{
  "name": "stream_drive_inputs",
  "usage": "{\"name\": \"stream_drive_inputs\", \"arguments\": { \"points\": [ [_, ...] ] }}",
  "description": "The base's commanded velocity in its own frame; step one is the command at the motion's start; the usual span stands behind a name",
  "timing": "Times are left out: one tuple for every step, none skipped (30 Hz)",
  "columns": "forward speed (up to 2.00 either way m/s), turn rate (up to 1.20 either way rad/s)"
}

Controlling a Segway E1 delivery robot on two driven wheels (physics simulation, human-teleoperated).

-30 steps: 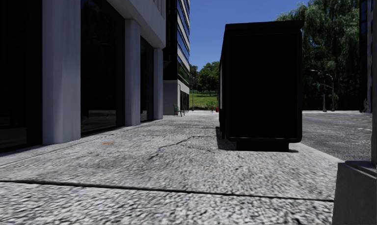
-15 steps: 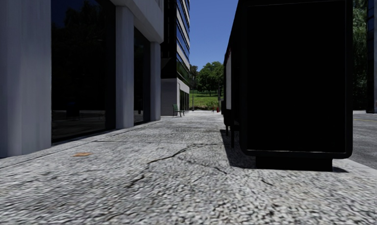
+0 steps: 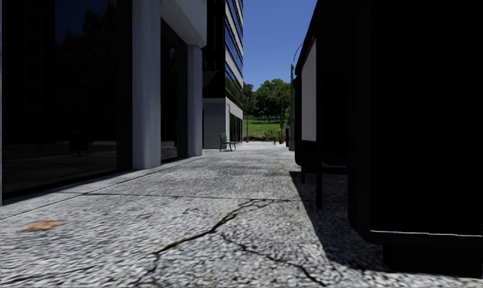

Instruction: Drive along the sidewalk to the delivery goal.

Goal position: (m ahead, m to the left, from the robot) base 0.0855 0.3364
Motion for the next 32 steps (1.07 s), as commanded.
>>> {"name": "stream_drive_inputs", "arguments": {
  "points": [
    [0.14,0.00],
    [0.14,0.00],
    [0.00,0.00],
    [0.00,0.00],
    [0.00,0.00],
    [0.00,0.00],
    [0.00,0.00],
    [0.00,0.00],
    [0.00,0.00],
    [0.00,0.00],
    [0.00,0.00],
    [0.00,0.00],
    [0.00,0.00],
    [0.00,0.00],
    [0.00,0.00],
    [0.00,0.00],
    [0.00,0.00],
    [0.00,0.00],
    [0.00,0.00],
    [0.00,0.00],
    [0.00,0.00],
    [0.00,0.00],
    [0.00,0.00],
    [0.00,0.00],
    [0.00,0.00],
    [0.00,0.00],
    [0.00,0.00],
    [0.00,0.00],
    [0.00,0.00],
    [0.00,0.00],
    [0.00,0.00],
    [0.00,0.00]
  ]
}}
